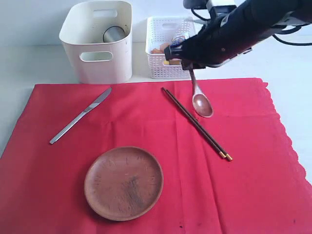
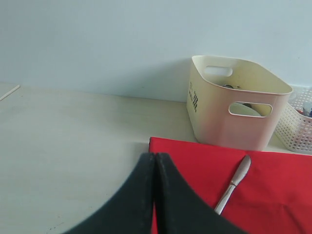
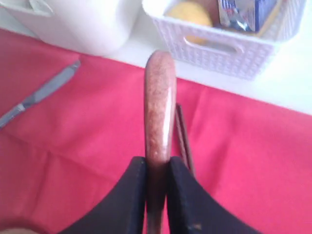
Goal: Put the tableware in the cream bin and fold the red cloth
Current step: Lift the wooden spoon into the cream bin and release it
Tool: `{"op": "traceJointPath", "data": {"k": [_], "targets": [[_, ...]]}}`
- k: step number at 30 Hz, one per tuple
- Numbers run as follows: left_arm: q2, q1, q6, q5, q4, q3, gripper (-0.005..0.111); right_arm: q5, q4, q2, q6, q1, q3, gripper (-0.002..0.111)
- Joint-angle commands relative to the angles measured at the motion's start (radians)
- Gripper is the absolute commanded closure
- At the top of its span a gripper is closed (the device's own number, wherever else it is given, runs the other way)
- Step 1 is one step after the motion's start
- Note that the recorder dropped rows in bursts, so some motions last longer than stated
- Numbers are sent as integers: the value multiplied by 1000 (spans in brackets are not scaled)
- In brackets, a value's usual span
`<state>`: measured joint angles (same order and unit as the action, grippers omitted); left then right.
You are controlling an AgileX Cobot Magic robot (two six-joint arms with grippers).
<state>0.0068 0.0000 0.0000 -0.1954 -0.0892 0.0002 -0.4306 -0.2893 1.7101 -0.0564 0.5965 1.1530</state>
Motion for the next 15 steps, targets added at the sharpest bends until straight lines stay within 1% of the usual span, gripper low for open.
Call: {"op": "traceJointPath", "data": {"k": [1,5,8,10,15], "targets": [[-7,1,0,-1,-8,0,104,48,-251,41,-233,-3,73,108],[-7,1,0,-1,-8,0,104,45,-519,146,-505,-3,174,108],[-7,1,0,-1,-8,0,104,35,-693,235,-613,-3,285,108],[-7,1,0,-1,-8,0,104,-9,-745,298,-633,-3,385,108],[-7,1,0,-1,-8,0,104,-50,-749,386,-633,-3,553,108]]}}
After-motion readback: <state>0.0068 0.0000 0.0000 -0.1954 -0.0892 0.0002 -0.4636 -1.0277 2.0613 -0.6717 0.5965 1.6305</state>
